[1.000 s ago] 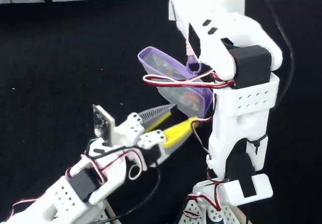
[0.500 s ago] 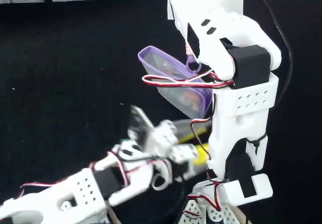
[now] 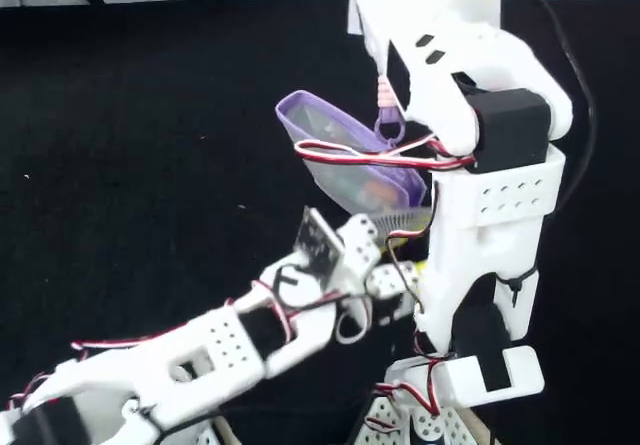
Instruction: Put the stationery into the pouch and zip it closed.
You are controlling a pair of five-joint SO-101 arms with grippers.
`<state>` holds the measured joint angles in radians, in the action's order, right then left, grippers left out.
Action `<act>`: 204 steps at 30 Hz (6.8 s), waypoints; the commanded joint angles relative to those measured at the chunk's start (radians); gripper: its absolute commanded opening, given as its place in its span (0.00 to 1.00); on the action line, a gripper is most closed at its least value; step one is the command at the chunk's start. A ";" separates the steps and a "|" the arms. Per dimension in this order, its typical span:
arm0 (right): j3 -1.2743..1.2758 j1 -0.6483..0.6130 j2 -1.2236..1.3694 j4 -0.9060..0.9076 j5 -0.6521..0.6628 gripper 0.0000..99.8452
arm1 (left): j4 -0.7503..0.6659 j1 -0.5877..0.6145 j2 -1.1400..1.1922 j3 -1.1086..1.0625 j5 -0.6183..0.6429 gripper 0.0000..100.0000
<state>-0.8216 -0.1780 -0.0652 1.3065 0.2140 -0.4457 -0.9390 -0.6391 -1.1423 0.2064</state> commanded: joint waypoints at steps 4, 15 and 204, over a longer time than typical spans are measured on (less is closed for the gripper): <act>-0.111 0.055 -0.038 0.034 0.011 0.01 | -0.035 0.105 0.140 0.136 -0.008 0.22; -0.137 0.086 -0.031 0.035 0.011 0.01 | -0.028 0.130 -0.146 -0.113 -0.015 0.22; -0.139 -0.149 -0.031 -0.075 0.074 0.01 | 0.767 0.711 -0.954 -0.154 0.012 0.03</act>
<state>-0.9183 -0.3928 -0.0667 1.3096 0.2877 0.2232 -0.1718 -1.4645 -1.3633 0.2432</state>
